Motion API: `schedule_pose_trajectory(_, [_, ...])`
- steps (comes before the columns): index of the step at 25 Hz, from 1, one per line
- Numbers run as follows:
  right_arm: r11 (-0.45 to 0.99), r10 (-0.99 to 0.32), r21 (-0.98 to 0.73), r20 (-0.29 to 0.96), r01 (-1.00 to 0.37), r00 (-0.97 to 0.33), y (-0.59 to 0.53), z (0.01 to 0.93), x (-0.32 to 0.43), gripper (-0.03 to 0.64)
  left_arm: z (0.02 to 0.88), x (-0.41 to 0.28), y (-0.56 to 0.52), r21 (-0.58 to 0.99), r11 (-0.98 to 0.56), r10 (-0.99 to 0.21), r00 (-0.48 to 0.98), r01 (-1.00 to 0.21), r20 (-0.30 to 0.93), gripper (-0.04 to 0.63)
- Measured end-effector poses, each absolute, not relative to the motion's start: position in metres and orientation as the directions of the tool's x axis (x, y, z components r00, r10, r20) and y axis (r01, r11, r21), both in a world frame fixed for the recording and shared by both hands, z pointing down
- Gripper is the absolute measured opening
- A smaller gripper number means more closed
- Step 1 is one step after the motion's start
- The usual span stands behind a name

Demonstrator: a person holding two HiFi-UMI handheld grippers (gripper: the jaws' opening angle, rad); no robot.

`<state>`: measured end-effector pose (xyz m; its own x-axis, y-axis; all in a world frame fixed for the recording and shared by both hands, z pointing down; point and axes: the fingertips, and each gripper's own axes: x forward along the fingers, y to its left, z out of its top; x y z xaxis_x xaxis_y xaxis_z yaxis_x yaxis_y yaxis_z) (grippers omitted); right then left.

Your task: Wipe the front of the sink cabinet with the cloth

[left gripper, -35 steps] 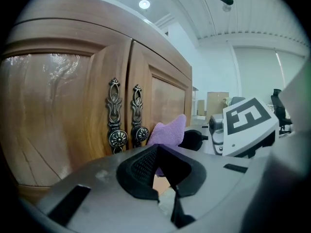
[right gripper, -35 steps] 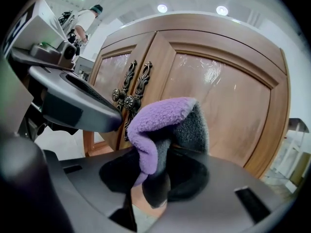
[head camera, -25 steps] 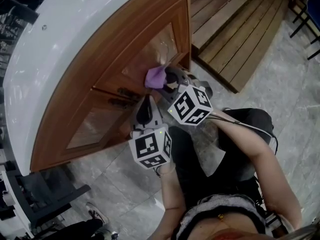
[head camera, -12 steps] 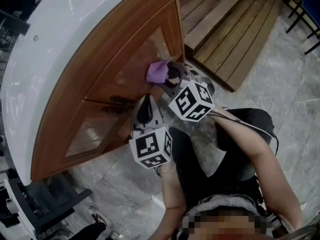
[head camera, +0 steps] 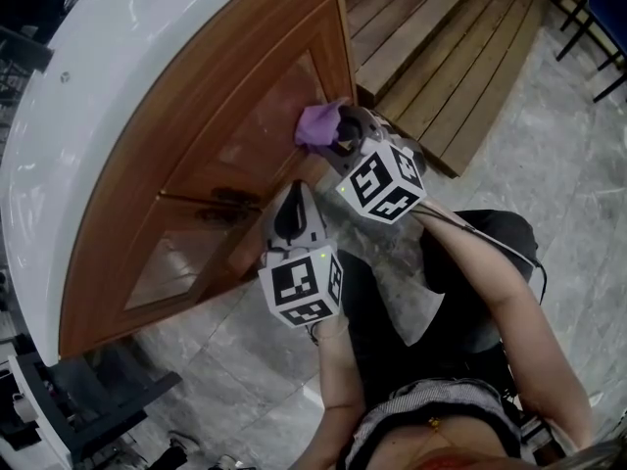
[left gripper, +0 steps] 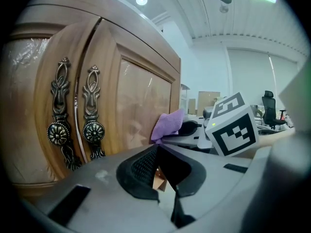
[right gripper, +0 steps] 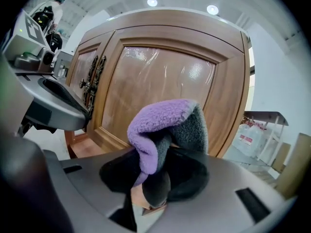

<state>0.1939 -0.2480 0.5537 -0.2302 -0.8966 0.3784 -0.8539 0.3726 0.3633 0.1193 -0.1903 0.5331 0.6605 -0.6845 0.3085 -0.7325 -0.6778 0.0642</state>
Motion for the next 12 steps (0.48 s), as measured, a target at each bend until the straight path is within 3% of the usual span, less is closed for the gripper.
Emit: schedule_pose_trajectory(12, [0.273, -0.914, 0.329, 0.381, -0.904, -0.137, -0.254, 0.555, 0.242, 0.184, 0.534, 0.122, -0.186, 0.063, -0.685, -0.678, 0.666, -0.726, 0.311, 0.0])
